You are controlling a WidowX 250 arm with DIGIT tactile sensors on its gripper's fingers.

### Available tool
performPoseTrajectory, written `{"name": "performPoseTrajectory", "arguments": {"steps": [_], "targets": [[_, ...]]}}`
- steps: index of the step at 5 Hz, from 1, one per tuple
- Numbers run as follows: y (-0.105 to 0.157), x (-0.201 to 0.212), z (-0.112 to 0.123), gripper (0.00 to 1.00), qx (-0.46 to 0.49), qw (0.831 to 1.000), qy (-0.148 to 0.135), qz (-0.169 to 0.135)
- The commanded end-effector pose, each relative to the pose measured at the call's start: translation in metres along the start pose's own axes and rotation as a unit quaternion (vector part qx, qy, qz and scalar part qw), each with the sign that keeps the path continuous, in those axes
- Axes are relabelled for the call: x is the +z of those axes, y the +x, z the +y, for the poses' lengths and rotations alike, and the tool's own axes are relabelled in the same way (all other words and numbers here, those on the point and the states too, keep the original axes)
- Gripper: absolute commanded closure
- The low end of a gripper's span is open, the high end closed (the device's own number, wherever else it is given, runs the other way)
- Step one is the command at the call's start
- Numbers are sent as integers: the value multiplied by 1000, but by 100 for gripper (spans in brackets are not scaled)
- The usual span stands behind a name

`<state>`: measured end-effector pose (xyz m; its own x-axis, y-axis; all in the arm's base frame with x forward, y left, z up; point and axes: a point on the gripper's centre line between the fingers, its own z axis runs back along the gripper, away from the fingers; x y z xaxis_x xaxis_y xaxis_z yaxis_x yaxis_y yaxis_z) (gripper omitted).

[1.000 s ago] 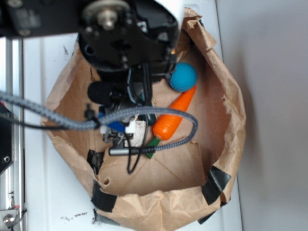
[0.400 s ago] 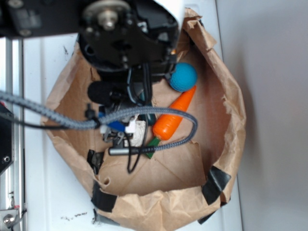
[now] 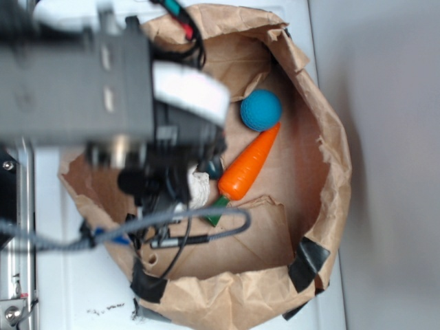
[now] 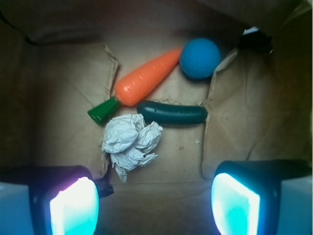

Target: Grab the white paper.

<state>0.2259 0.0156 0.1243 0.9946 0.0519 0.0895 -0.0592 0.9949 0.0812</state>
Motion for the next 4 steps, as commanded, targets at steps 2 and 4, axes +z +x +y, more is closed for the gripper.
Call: {"name": "performPoseTrajectory", "arguments": {"steps": [2,4], "targets": [[14,-53,-27,0,-13,1000,24,-5],[33,-72,-7,100,28,999,29,-2]]}}
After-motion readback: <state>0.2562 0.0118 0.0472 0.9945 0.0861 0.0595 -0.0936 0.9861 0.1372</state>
